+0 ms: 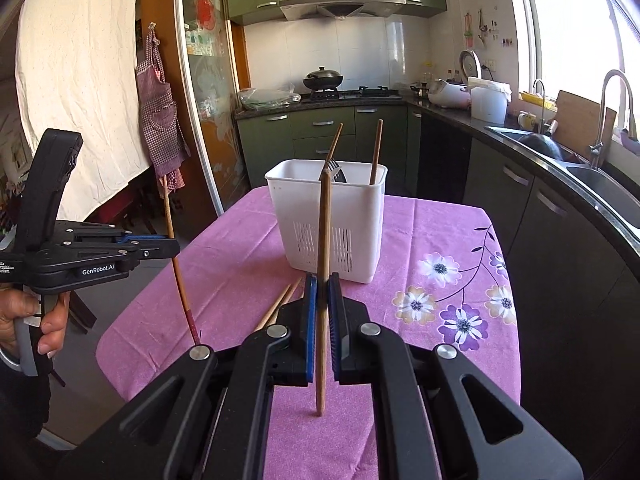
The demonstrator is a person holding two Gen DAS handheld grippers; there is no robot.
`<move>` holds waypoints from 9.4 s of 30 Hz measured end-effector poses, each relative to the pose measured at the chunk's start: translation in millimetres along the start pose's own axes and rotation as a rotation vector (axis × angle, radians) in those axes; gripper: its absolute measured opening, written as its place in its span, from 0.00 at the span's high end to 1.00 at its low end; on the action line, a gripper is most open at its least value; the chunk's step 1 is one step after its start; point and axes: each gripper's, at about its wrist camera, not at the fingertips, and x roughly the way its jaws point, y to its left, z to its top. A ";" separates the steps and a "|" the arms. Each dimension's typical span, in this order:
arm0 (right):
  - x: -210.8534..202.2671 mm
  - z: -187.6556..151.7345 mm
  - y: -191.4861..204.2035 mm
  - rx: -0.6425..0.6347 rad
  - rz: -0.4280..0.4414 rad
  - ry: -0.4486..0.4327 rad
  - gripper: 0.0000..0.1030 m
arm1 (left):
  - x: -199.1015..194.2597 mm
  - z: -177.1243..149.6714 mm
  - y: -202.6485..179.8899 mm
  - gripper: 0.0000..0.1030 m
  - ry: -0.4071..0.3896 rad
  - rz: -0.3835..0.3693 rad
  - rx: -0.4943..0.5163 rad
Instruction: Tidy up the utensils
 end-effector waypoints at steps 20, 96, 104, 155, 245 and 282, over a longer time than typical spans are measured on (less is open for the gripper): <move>6.9 27.9 0.7 -0.006 0.030 -0.021 0.94 | -8.7 11.3 -5.1 0.94 -0.038 -0.008 0.026; 118.6 -33.2 -46.3 0.054 -0.056 0.243 0.74 | 141.8 -21.0 -16.3 0.89 0.373 -0.027 -0.051; 117.7 -32.4 -48.3 0.070 -0.042 0.245 0.74 | 152.1 -23.7 -19.5 0.89 0.402 -0.016 -0.035; 189.5 -41.9 8.8 -0.002 0.049 0.434 0.70 | -4.6 -21.2 0.5 0.93 -0.026 -0.013 -0.021; -14.7 3.7 0.3 0.031 0.035 -0.031 0.94 | 3.0 -5.9 5.7 0.94 0.026 -0.036 -0.015; -17.8 9.5 1.5 0.022 0.045 -0.041 0.94 | 36.5 10.8 40.3 0.94 0.124 0.057 -0.043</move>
